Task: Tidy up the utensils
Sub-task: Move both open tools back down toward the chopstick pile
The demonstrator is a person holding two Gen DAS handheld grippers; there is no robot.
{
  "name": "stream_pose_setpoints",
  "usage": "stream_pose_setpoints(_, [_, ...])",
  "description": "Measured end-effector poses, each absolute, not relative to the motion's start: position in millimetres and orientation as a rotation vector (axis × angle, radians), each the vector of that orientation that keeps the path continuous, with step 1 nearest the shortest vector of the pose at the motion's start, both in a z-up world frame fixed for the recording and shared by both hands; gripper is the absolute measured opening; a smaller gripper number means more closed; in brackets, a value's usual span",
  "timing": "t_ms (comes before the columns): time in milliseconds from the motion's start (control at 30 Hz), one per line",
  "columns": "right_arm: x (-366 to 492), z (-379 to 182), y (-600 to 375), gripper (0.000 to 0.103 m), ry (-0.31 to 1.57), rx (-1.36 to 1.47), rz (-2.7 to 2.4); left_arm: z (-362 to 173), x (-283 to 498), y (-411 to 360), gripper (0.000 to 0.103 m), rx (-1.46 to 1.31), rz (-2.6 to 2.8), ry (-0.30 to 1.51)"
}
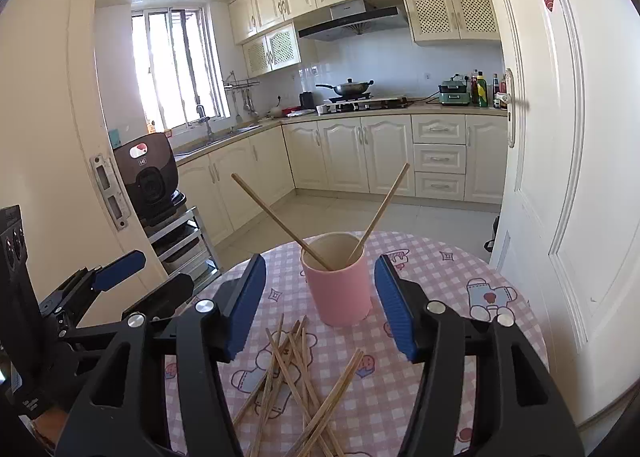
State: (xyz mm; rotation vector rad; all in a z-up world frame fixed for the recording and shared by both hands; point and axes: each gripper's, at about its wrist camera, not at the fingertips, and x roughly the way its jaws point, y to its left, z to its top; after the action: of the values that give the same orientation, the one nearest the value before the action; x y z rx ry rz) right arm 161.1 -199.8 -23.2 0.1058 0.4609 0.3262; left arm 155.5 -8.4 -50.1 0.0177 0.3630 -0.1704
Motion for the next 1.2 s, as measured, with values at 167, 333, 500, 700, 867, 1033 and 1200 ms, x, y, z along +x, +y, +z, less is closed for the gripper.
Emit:
stream_pose_setpoints(167, [152, -36, -198, 0.057, 0.486, 0.107, 0.327, -66, 150, -7, 0.082, 0.035, -0.172, 0.415])
stream_pose_setpoints(333, [146, -50, -196, 0.057, 0.515, 0.101, 0.323, -81, 150, -8, 0.082, 0.034, -0.176, 0.471])
stream_pose_setpoints(500, [145, -66, -197, 0.058, 0.55, 0.111, 0.322, -94, 152, -7, 0.082, 0.033, -0.176, 0.515])
stream_pose_setpoints(700, [148, -85, -199, 0.058, 0.599, 0.133, 0.32, -110, 157, -3, 0.082, 0.011, -0.178, 0.573])
stream_pose_setpoints(867, [150, -94, -200, 0.058, 0.619, 0.147, 0.323, -118, 161, -5, 0.082, 0.011, -0.175, 0.606])
stream_pose_setpoints(1033, [152, -101, -200, 0.058, 0.636, 0.155, 0.326, -124, 162, -6, 0.082, 0.012, -0.179, 0.631])
stream_pose_setpoints(1200, [154, -107, -202, 0.058, 0.653, 0.166, 0.327, -130, 166, -8, 0.082, 0.018, -0.18, 0.654])
